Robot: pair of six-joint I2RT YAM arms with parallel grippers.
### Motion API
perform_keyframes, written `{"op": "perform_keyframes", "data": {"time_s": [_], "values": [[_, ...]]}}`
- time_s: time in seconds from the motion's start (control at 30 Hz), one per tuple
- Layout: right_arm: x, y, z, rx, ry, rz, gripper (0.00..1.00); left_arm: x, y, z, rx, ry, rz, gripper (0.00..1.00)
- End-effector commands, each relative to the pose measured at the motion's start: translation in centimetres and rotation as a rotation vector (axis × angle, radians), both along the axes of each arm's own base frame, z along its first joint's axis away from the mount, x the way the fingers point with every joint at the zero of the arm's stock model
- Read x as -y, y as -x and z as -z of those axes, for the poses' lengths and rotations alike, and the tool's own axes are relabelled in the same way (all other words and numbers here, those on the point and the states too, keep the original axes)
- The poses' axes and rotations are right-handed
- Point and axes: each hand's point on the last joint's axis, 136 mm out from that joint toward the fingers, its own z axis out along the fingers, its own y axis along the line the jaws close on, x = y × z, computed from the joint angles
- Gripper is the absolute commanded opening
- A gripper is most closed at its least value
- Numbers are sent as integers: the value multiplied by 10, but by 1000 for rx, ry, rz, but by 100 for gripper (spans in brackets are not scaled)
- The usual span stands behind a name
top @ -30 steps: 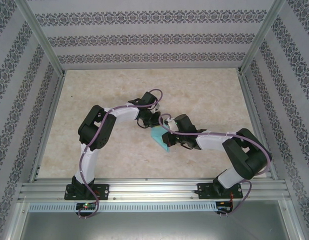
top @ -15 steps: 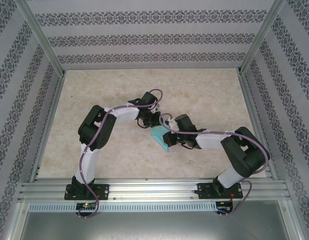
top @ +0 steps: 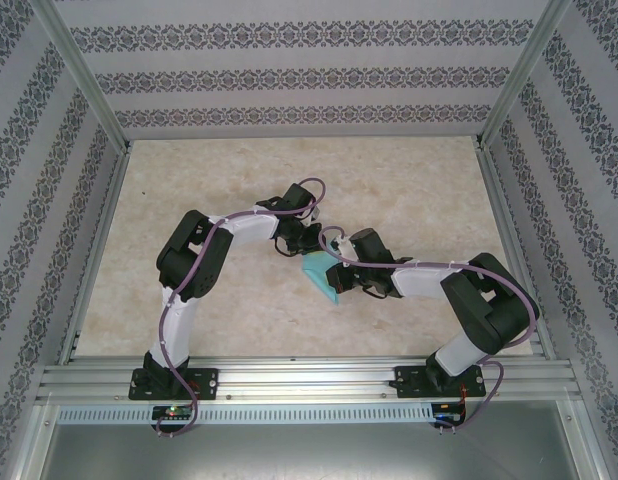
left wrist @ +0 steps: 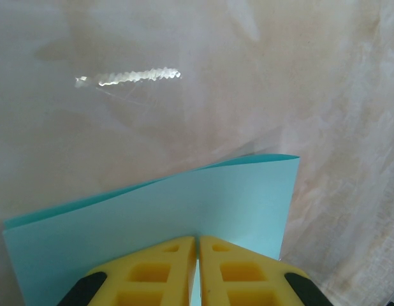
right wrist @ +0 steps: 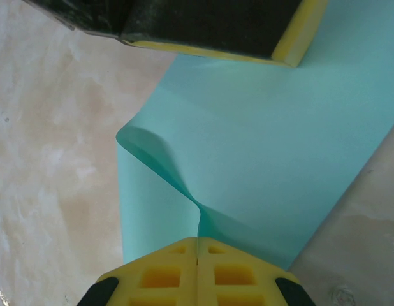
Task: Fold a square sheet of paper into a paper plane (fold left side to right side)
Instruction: Third fold the triangle at the center of the table.
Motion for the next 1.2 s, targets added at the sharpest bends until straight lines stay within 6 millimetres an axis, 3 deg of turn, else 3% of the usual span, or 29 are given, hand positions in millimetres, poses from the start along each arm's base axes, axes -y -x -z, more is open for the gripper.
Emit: {"op": "perform_keyframes", "data": {"time_s": [0.0, 1.17], "values": [[4, -5, 3, -2, 3, 27, 0, -13, 22, 44, -75, -120, 24, 13], [12, 1, 14, -48, 44, 50, 0, -11, 23, 43, -73, -118, 29, 13]]}}
